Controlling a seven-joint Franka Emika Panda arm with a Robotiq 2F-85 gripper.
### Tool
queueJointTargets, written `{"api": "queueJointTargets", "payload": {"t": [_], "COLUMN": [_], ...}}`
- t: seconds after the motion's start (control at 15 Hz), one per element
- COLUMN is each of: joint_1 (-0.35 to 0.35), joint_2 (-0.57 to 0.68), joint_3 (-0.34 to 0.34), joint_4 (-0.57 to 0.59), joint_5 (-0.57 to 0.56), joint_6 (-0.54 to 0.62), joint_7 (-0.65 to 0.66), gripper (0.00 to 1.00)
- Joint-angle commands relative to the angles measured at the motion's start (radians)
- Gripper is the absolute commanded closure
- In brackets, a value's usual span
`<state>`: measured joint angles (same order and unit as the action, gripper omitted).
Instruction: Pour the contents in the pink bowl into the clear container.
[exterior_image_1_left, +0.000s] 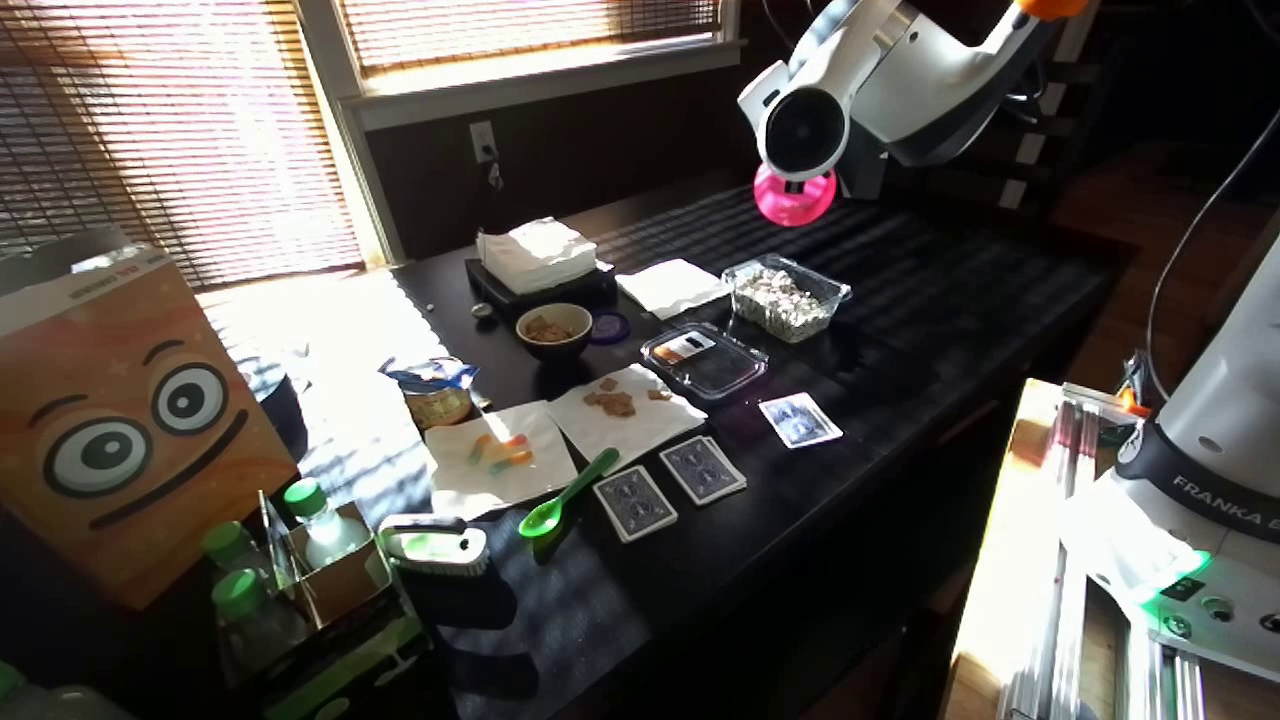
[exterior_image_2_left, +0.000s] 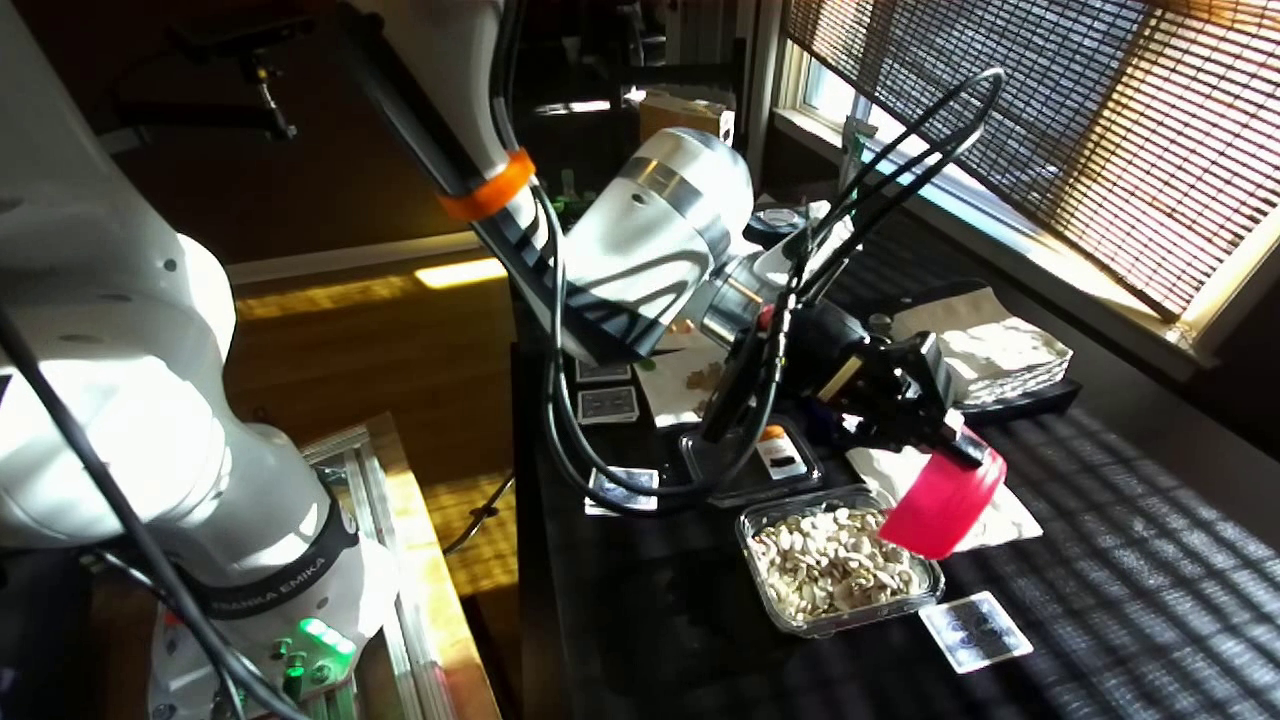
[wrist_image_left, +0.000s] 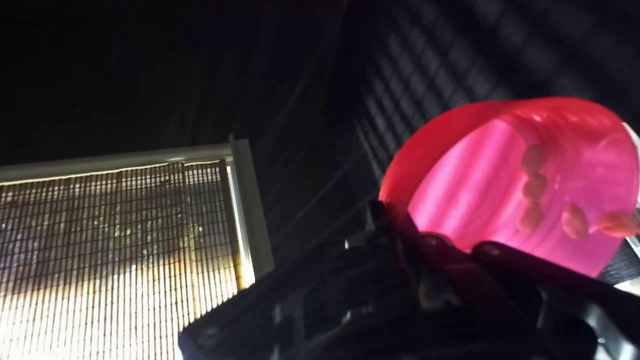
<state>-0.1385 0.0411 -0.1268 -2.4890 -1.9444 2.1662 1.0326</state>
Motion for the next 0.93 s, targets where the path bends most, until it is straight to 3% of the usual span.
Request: {"api": "queueJointTargets", "payload": {"t": [0.0,0.47,0.87], "joint_1": [-0.027,-0.070,-0.120], "joint_2": [-0.003,0.001,0.007], "joint_3": [-0.022,-0.065,-0.115], "joint_4": [0.029,0.066,0.071], "joint_5": [0.080,0.273,0.586], "joint_6": [0.096,0.279,0.468], "joint_7": [-0.019,-0.061,-0.159], "gripper": [0.99,0.99,0.99]}}
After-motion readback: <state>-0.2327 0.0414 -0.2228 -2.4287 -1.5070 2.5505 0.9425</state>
